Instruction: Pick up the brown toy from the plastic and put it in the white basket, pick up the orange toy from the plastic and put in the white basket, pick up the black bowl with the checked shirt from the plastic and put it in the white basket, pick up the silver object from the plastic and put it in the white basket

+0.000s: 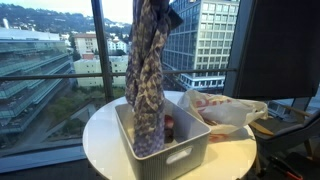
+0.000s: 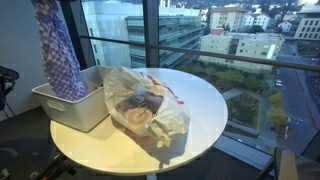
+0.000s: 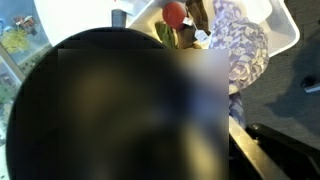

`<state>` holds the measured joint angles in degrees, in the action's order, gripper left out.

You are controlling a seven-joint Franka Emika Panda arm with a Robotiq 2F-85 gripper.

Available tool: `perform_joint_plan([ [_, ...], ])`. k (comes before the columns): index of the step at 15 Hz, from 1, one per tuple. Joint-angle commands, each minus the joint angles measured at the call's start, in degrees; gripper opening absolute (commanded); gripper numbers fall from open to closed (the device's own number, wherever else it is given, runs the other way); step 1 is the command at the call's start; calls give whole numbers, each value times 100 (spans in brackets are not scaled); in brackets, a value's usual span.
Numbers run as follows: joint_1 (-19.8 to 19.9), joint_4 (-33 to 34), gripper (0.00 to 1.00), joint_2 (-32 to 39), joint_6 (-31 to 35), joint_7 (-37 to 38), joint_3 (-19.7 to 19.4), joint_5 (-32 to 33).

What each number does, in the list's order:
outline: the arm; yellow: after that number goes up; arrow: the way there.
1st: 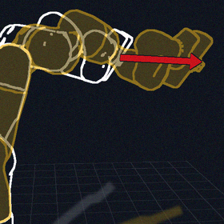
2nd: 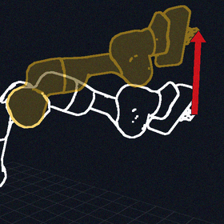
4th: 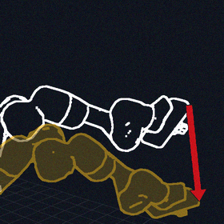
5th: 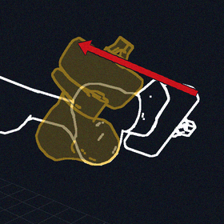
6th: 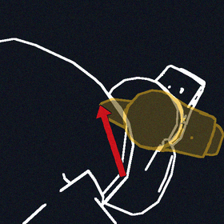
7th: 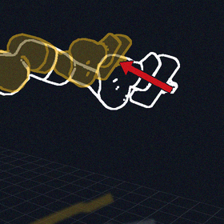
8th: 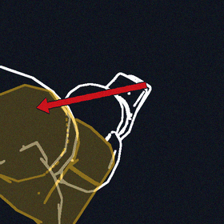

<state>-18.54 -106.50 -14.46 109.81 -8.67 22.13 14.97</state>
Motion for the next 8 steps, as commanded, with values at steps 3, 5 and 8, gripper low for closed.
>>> perform_joint_plan([
  [3, 106, -656, 10, 1116, 395, -384, -295, 37],
  [5, 120, -883, 10, 1551, 258, -558, -362, 72],
  [8, 102, -1124, 10, 2183, 204, -1082, -377, -61],
])
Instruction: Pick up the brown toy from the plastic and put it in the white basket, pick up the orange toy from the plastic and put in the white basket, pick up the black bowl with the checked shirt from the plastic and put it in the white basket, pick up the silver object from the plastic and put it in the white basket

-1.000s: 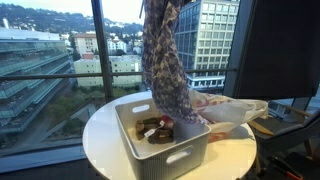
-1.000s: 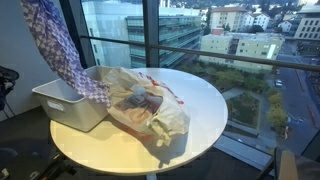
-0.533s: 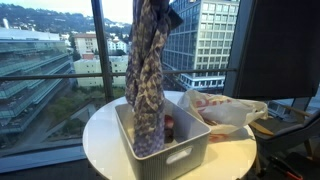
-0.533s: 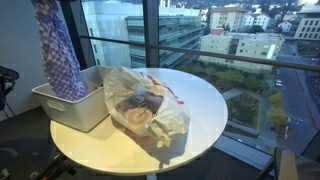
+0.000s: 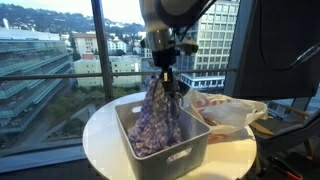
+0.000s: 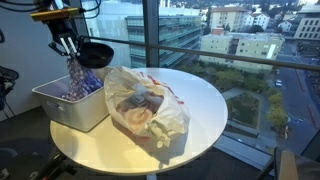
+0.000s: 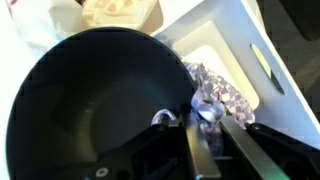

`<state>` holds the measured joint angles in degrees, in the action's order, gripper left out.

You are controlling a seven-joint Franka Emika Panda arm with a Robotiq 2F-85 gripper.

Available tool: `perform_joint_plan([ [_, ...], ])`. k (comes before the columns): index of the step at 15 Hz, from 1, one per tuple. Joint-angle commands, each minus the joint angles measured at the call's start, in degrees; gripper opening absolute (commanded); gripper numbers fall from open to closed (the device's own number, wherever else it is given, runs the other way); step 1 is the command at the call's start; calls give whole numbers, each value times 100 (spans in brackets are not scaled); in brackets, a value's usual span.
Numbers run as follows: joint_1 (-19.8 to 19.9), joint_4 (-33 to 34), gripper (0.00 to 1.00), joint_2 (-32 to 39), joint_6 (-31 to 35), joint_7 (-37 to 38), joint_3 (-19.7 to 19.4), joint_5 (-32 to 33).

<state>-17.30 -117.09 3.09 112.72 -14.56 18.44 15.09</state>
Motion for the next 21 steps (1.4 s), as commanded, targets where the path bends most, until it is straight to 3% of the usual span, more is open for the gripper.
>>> perform_joint_plan([
  [1, -29, -123, 10, 594, -141, -678, 6, -34],
  [4, -36, 33, 13, 1067, -477, -991, 7, 69],
  [5, -44, 68, 38, 1118, -553, -1056, 15, 87],
  [7, -61, 147, 43, 1103, -800, -1081, 18, 126],
  [14, 260, 496, 96, 349, -2430, -1497, -169, -124],
  [17, 631, 470, 100, 104, -3044, -1838, -513, -411],
  [21, 1228, 265, 100, 160, -3069, -2225, -1125, -916],
])
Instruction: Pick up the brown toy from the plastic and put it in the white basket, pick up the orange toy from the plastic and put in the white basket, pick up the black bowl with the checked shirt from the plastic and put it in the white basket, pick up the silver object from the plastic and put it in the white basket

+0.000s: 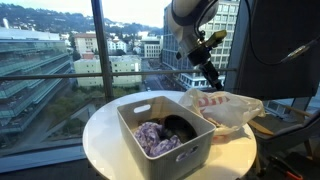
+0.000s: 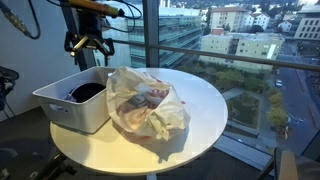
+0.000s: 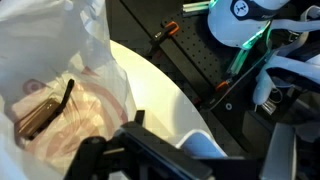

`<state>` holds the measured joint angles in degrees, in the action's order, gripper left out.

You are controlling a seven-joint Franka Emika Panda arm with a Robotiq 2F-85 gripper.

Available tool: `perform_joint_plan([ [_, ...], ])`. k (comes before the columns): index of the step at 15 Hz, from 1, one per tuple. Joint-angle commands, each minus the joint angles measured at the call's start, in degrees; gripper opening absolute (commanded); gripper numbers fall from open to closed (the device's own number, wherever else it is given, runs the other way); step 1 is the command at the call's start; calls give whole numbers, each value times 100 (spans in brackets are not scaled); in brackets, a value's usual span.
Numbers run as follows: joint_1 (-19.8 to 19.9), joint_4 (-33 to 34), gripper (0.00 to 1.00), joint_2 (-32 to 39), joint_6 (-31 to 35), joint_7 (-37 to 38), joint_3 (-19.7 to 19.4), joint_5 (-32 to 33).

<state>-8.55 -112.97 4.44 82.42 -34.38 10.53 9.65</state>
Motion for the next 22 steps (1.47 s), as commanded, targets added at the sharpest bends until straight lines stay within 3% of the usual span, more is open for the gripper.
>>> perform_joint_plan([
  [1, 485, -210, 100, 102, 12, -237, -469, -481],
  [5, 841, -767, 100, 257, 805, 215, -815, -735],
  [6, 800, -502, 100, 320, 452, 5, -756, -599],
  [12, 862, -788, 100, 303, 941, 216, -785, -705],
  [15, 783, -1562, 100, -317, 1576, 800, -718, -966],
  [22, 410, -3933, 100, -1882, 3820, 2298, -520, -1579],
])
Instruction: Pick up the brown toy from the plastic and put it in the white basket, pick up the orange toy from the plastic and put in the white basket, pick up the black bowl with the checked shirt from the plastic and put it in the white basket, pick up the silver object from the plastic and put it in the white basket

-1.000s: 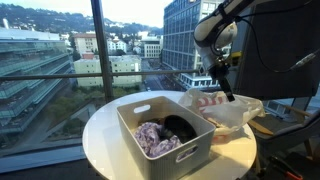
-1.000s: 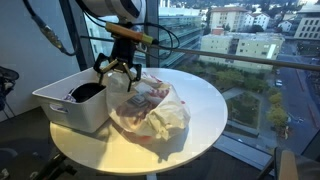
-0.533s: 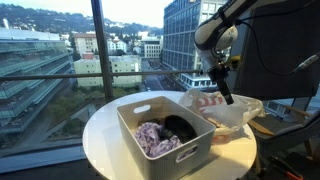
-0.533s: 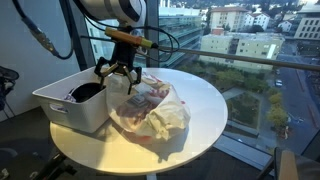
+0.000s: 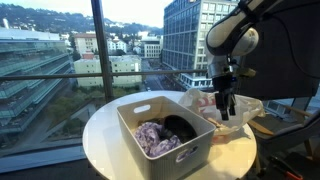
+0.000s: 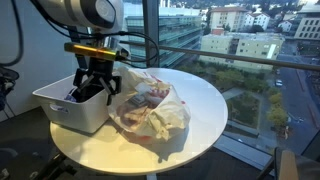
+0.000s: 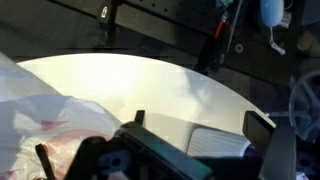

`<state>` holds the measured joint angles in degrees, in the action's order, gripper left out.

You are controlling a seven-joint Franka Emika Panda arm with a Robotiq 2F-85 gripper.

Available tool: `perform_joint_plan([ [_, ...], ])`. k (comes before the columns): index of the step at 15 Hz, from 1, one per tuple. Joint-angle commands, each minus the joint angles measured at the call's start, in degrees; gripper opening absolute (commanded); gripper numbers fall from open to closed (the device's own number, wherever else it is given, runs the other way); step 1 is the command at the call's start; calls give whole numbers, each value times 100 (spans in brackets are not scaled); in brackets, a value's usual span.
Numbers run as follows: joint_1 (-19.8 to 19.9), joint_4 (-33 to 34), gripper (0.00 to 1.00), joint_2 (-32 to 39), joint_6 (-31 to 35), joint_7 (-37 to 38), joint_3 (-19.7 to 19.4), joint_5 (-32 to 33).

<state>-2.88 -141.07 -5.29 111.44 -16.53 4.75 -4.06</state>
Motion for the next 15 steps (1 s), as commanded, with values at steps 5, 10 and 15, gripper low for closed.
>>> perform_joint_plan([
  [5, -143, -1865, 100, -1372, 2273, 1380, 60, 60],
  [10, 144, -1572, 100, -1381, 2808, 2190, 117, 848],
  [15, 465, -1179, 100, -746, 3056, 2127, -94, 1359],
])
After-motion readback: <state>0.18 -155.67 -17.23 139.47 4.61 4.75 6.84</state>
